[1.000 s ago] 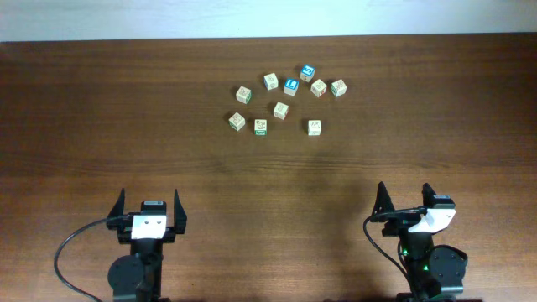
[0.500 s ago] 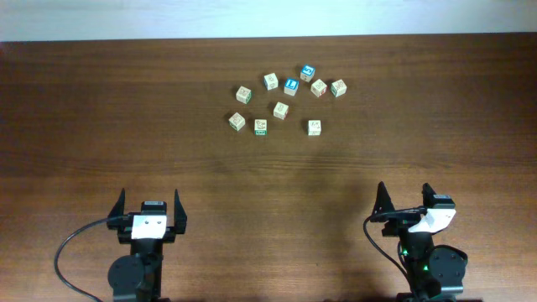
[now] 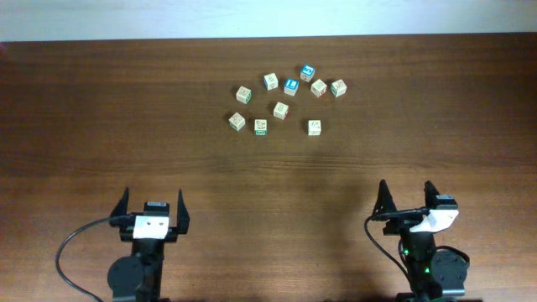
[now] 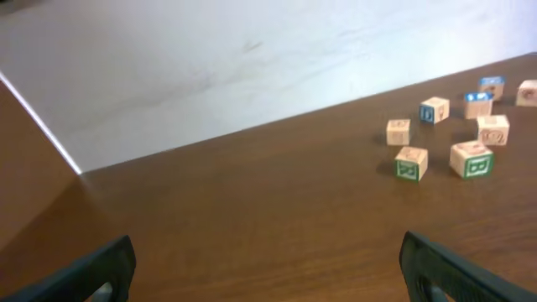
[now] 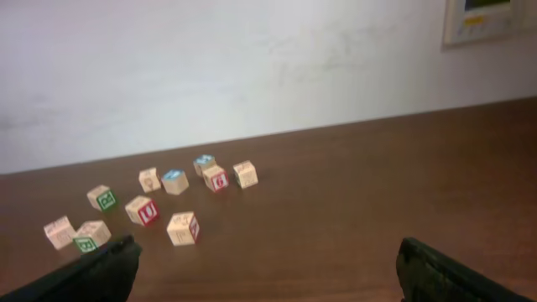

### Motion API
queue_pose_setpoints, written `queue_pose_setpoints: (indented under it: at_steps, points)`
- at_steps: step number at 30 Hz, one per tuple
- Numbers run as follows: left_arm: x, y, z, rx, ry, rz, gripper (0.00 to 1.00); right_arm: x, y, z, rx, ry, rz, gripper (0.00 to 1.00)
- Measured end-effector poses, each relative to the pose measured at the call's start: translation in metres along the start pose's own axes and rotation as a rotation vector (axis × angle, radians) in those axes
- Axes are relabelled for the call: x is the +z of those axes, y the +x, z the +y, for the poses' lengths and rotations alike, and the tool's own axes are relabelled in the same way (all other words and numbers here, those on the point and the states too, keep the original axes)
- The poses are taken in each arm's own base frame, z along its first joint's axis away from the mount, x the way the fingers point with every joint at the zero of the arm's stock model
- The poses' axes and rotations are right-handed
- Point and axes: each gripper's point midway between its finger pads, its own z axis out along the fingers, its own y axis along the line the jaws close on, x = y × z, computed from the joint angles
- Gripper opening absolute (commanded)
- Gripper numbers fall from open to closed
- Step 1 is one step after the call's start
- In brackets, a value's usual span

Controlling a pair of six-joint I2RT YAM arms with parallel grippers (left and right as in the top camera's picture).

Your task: Rotate 4 blocks

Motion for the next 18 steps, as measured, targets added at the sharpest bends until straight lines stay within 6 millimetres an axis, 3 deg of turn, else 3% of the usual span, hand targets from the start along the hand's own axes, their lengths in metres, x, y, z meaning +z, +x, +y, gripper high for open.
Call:
queue_pose_setpoints:
  at_steps: [6, 11, 15, 18]
  points:
    - [-0.001, -0.013, -0.007, 0.001, 0.047, -0.043, 0.99, -0.002, -0.017, 0.015, -0.049, -0.074, -0.040, 0.98]
    - [0.005, -0.049, -0.005, -0.003, 0.108, -0.002, 0.99, -0.002, -0.061, 0.039, -0.109, -0.169, -0.051, 0.98]
    - [0.028, -0.083, -0.007, -0.027, 0.227, 0.157, 0.99, 0.026, -0.081, 0.061, -0.123, -0.264, 0.124, 0.98]
    - [0.051, -0.093, -0.013, -0.058, 0.323, 0.301, 0.99, 0.051, -0.085, 0.071, -0.092, -0.309, 0.309, 0.98]
